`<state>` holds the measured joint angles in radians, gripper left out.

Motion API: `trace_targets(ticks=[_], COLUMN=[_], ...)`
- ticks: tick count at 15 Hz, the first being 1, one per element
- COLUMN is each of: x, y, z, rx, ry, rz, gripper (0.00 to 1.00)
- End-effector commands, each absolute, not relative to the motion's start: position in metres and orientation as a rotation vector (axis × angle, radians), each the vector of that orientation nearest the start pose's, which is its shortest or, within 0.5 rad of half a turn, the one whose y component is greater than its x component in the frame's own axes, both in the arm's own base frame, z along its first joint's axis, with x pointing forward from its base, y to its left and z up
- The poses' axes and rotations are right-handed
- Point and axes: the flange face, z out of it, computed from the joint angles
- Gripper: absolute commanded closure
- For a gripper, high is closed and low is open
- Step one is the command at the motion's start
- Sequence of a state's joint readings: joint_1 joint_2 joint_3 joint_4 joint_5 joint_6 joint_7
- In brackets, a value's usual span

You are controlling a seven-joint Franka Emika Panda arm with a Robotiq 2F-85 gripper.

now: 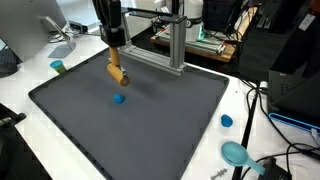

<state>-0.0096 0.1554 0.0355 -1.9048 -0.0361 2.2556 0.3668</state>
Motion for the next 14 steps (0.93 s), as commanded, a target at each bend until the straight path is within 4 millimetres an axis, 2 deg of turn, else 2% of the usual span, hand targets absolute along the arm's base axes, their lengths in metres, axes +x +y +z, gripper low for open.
trace_targets(ticks=[1,7,8,9,10,12,13,14], x=[0.632,0.647,0.649,0.645,0.64,0.641,0.641,0.642], y=[0.013,-0.001,-0.006,-0.001,-0.004,-0.003,-0.002,-0.004], z=[0.418,0.385,0.382,0.386,0.375,0.374,0.375,0.372], rx=[-3.067,-3.096,-3.092,-3.031,-3.079,-3.057,-3.055,-3.061], ry=[0.52,0.55,0.572,0.52,0.544,0.533,0.53,0.528], rz=[-0.34,-0.282,-0.284,-0.184,-0.225,-0.193,-0.19,-0.21], gripper=[0.78,0.78,0.78,0.78,0.53,0.53,0.78,0.78])
